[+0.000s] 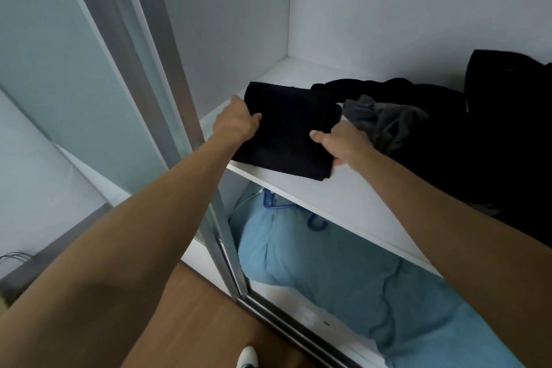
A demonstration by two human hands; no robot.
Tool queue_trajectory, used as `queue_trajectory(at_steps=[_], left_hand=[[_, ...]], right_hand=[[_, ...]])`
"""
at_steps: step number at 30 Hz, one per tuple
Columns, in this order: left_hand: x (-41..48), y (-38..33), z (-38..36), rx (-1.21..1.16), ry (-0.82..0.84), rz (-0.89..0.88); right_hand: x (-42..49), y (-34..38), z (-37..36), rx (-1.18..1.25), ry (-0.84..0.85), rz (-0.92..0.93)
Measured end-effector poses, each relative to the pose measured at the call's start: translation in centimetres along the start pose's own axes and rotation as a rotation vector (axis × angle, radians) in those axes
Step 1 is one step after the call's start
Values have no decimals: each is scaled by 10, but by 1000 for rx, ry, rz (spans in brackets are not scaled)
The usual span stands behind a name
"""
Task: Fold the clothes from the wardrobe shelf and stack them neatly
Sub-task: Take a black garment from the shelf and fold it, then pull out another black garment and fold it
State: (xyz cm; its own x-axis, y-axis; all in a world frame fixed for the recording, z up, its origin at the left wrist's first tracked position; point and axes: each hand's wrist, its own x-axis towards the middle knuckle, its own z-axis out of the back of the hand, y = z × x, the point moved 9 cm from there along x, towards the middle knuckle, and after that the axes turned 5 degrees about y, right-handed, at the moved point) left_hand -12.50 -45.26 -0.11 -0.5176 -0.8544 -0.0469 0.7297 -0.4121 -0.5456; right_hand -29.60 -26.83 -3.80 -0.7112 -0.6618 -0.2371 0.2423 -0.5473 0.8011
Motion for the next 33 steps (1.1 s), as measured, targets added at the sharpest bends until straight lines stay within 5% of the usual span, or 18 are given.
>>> queue_trajectory(at_steps=[4,7,15,20,28,33], left_hand=[[5,-17,16,257,-170,-212],[10,-21,2,356,-77,-343],[33,1,-12,408,119,-179],[26,-59,-8,137,-28,-397],[-29,-201,-85,-251,279,-818],[-70,-260,-129,-352,426,-936]], right_hand=[[6,22,-18,-220,29,68],[12,36,-32,-311,41,123],[19,58,-53,-452,119,146],[0,48,-18,-130,247,84],[-74,16,160,-232,-398,206],[-152,-83,281,-510,-822,-274]])
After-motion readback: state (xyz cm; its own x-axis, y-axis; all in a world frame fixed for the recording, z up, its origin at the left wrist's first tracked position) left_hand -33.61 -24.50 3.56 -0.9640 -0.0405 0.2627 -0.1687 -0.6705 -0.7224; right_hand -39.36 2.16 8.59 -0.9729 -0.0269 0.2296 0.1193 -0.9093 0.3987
